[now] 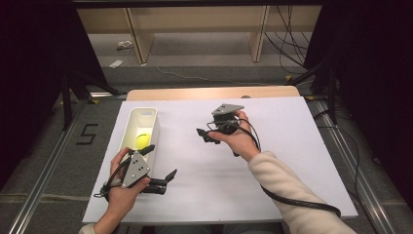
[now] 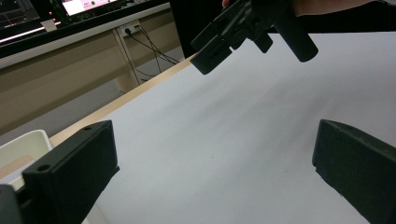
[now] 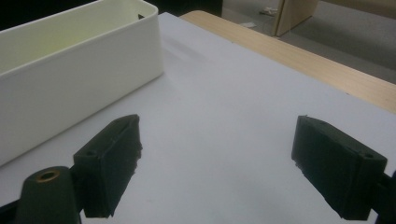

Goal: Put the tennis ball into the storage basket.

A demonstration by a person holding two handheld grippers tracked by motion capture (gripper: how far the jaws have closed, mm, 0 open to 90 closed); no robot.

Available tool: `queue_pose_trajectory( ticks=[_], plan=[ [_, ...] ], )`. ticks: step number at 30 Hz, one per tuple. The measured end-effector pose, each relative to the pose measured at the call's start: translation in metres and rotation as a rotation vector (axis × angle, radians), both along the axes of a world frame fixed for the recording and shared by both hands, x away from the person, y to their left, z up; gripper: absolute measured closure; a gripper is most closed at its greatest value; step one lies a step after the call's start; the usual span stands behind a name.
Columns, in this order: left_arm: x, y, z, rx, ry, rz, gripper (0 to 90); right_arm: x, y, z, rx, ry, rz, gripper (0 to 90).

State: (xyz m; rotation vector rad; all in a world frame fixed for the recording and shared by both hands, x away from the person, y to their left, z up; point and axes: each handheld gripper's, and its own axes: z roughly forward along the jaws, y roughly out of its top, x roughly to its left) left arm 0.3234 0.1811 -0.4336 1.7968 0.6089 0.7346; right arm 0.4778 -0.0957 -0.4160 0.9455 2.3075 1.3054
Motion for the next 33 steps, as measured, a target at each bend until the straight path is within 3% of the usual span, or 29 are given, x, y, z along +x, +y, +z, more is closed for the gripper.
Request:
queue_pose_trajectory(
  ticks=[17, 33],
  plan=[
    [0.000, 0.000, 0.000, 0.005, 0.001, 0.004, 0.0, -0.016, -0.060, -0.002, -0.007, -0.017, -0.086, 16.9],
    [0.000, 0.000, 0.000, 0.007, -0.002, 0.009, 0.0, -0.033, -0.089, -0.008, 0.003, -0.012, -0.122, 16.9]
  ],
)
